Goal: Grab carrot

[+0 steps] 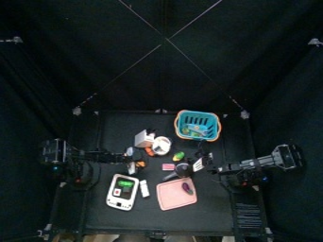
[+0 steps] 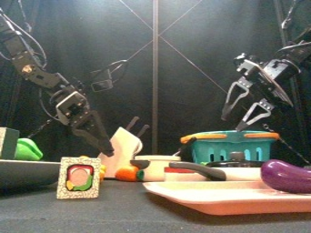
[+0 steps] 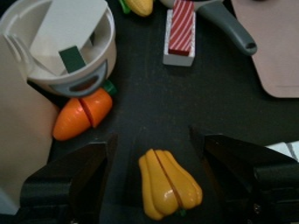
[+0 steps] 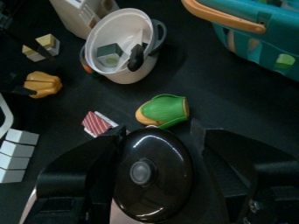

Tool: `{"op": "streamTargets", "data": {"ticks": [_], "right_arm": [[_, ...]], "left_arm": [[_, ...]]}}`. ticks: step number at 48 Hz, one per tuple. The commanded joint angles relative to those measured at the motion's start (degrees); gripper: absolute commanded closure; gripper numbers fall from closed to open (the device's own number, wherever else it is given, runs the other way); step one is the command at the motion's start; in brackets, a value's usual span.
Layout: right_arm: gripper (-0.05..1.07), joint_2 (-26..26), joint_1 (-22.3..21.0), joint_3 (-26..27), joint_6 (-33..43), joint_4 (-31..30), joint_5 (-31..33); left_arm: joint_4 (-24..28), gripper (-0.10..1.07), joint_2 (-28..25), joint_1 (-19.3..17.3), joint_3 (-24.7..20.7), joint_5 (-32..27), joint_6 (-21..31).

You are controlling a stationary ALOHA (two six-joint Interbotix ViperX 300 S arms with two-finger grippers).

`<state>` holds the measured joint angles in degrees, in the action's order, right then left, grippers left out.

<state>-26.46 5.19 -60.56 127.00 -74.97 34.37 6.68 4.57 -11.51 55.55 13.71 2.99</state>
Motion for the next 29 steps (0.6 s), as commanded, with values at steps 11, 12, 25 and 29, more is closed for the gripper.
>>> {"op": "streamTargets", "data": {"ticks": [11,12,25,29], "right_arm": [[0.10,-0.3,-0.4,-1.1,0.2,-0.1,-0.1],[0.10,-0.3,-0.4,-1.2,0.2,-0.2,-0.1],[0.10,0.0,-1.1,-1.1,0.2,-0.2,-0.4],[0.10,0.0,-1.1,-1.0,0.2,-0.2,-0.4]], "left_arm": [[7.5,-0.01,-5.3,-5.2,-6.1,-0.5,-0.1],[8.0,-0.01,-5.6,-5.4,-6.3,-0.5,-0.1],[13.1,-0.01,-8.3,-7.9,-8.2,-0.8,-0.3],[14.1,-0.01,-8.5,-8.8,-8.3,-0.9,-0.3]]}}
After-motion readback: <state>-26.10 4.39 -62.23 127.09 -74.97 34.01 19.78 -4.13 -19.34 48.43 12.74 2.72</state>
